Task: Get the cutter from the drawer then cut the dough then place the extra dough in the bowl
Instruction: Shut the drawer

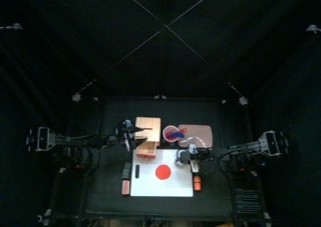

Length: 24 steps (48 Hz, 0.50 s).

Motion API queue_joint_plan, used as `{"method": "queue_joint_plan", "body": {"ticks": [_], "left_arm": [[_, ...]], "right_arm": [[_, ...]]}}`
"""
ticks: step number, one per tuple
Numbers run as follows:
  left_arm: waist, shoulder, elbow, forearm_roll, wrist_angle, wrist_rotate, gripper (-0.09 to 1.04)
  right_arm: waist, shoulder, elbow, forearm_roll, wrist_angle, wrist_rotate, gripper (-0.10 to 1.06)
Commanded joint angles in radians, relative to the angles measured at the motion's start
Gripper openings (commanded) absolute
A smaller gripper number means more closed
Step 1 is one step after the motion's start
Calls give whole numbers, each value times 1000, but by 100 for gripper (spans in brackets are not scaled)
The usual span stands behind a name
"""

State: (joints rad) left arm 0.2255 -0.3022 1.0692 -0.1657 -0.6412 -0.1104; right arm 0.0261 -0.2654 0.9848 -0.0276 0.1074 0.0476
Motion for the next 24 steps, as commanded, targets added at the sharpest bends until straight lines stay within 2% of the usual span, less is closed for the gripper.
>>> {"method": "queue_joint_plan", "body": {"ticks": [1, 6, 14, 24], "left_arm": [[3, 0, -29, 3, -11, 2, 99], [8, 0, -37, 8, -11, 3, 99], [46, 2, -81, 49, 11, 41, 99], [186, 23, -216, 115, 230, 104, 99]], "right_arm": [[9, -34, -17, 18, -8, -5, 83], [14, -46, -20, 14, -8, -5, 89], [20, -63, -51, -9, -20, -6, 90], [37, -23, -144, -92, -120, -8, 90]]}}
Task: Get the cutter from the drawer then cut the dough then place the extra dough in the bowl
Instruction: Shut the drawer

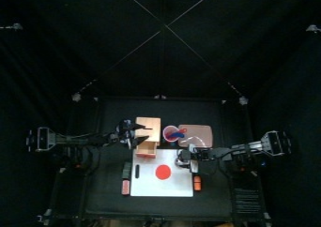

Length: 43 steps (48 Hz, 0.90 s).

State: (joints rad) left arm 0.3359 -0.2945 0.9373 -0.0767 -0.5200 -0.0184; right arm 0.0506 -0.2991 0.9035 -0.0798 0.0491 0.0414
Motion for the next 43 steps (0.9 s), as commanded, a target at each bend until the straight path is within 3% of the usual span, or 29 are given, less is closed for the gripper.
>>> {"method": "queue_joint_plan", "body": {"ticks": [1, 6, 14, 18, 23, 43], "left_arm": [[89, 21, -97, 29, 132, 14, 99], [160, 69, -172, 66, 267, 15, 99], [236, 206, -308, 156, 459, 15, 99], [249, 262, -362, 175, 523, 17, 98], [250, 318, -419, 224, 603, 23, 98], [253, 385, -543, 408, 827, 23, 98]], "right_arm": [[14, 18, -72, -48, -75, -2, 90], [18, 71, -120, -52, -155, 2, 90], [40, 193, -212, 31, -172, 0, 90], [57, 265, -259, 43, -166, 0, 90], [74, 354, -327, 40, -137, 0, 90], [69, 554, -529, 0, -58, -9, 90]]}}
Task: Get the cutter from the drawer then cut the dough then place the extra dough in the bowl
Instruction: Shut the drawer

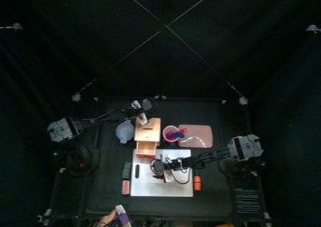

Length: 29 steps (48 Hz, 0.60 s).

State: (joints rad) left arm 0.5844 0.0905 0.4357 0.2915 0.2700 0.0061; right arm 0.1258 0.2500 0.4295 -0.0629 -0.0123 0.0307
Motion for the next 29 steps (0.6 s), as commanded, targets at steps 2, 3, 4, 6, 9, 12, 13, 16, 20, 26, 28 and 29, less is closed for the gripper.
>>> {"method": "queue_joint_plan", "body": {"ticks": [2, 3, 4, 6, 9, 12, 13, 16, 20, 26, 28, 29], "left_arm": [[5, 6, -43, 52, 52, -2, 98], [5, 9, -43, 55, 58, -2, 98], [5, 14, -43, 61, 64, -2, 98], [3, 20, -43, 64, 72, -2, 98], [2, 28, -43, 64, 78, -2, 98], [0, 29, -41, 64, 77, -3, 98], [0, 29, -41, 64, 75, -3, 98], [0, 31, -43, 63, 74, -3, 98], [0, 31, -40, 60, 72, -3, 98], [0, 31, -37, 60, 72, -3, 98], [0, 31, -37, 60, 72, -5, 98], [0, 31, -35, 60, 72, -5, 98]], "right_arm": [[-6, 15, -67, -26, 5, 5, 90], [-8, 21, -72, -29, 6, 8, 90], [-8, 29, -81, -31, 6, 9, 90], [-8, 38, -91, -35, 8, 9, 90], [-23, 54, -106, -37, 14, 0, 90], [-55, 67, -118, -49, 23, 0, 90], [-64, 71, -121, -55, 26, 0, 90], [-89, 71, -124, -75, 40, 2, 90], [-124, 71, -127, -98, 52, 8, 90], [-160, 71, -129, -118, 57, 8, 90], [-169, 69, -130, -123, 57, 8, 90], [-173, 69, -130, -129, 57, 6, 90]]}}
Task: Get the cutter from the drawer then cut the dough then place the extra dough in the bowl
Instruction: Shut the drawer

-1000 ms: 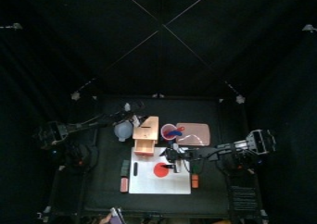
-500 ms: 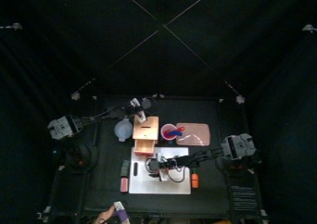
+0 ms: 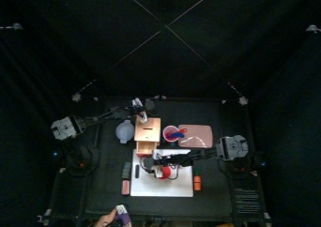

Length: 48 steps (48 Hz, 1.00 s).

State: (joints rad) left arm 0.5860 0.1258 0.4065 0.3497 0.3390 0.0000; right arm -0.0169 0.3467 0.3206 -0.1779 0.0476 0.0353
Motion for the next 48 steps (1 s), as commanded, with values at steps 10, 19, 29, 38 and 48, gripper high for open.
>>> {"method": "queue_joint_plan", "body": {"ticks": [10, 19, 29, 38, 48], "left_arm": [[-2, -5, -6, 2, 3, 0, 98], [-2, -5, -5, -5, 3, -3, 98], [-2, -5, -6, -14, 2, -5, 98], [2, -18, -9, -14, -31, -6, 98], [-2, -72, -14, -34, -92, -5, 98]], "right_arm": [[-69, -32, -35, -64, 26, 2, 90], [-106, -32, -63, -114, 58, 3, 90], [-107, -35, -71, -115, 66, 6, 90], [-38, -87, -64, -74, 77, 8, 90], [37, -249, 28, -3, 184, 9, 90]]}}
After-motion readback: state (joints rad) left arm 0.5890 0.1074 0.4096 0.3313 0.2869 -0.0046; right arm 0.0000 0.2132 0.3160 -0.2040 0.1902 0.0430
